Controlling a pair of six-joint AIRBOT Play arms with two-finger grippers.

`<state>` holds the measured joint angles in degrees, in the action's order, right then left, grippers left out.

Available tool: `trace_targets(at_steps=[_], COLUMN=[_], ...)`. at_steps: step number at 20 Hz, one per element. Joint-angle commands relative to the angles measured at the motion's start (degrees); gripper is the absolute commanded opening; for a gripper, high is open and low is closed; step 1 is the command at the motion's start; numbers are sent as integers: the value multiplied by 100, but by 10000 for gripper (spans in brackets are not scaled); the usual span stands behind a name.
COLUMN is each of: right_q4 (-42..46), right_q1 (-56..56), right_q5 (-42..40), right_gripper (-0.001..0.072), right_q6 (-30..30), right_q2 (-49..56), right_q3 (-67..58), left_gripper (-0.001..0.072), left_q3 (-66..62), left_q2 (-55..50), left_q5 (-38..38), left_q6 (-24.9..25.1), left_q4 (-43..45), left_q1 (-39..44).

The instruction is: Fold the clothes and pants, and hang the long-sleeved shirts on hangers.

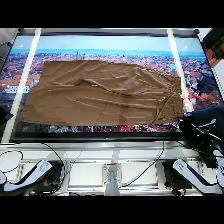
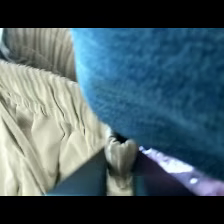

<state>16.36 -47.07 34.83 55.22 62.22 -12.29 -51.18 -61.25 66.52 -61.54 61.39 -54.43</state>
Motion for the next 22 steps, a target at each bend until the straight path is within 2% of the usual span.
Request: trace_targets(at_steps=[1, 5, 6, 7, 8, 9, 12, 16, 17, 18, 19, 21, 22], right_q4=[-417, -409, -411, -413, -415, -415, -413, -402, -400, -396, -396, -393, -391], right_q1=[-2, -2, -2, -2, -2, -2, -2, -2, -2, -2, -2, -2, -2], right_q5=[-2, 20, 33, 66, 140, 199, 225, 199, 199, 197, 199, 205, 216], right_gripper=[37, 36, 36, 36, 36, 36, 36, 36, 36, 37, 37, 37, 37], right_q6=[-525, -544, -542, -540, -540, -540, -542, -544, -544, -544, -544, -544, -542], right_q2=[160, 160, 160, 160, 160, 160, 160, 160, 160, 160, 160, 160, 160], right_q3=[-24, -22, -22, -22, -24, -24, -24, -50, -79, -118, -168, -275, -323], left_gripper=[15, 18, 44, 210, 464, 585, 581, 581, 576, 536, 533, 519, 462], left_q3=[422, 1674, 2002, 2317, 2570, 2771, 3040, 3042, 3042, 3042, 3042, 3029, 3014], left_q2=[466, 1467, 1523, 1506, 1473, 1436, 1327, 846, 656, 437, 223, -164, -365], left_q5=[-195, -428, -444, -557, -793, -1137, -2120, -2990, -2997, -2979, -2990, -3132, -3224], left_q6=[-162, -678, -708, -715, -769, -907, -1178, -1075, -824, -343, 90, 579, 752], left_q4=[-31, 251, 197, 142, 105, 9, -603, -1582, -1954, -2426, -2844, -3399, -3628], left_q1=[-20, -175, -173, -173, -175, -175, -175, -173, -173, -170, -133, -31, 37])
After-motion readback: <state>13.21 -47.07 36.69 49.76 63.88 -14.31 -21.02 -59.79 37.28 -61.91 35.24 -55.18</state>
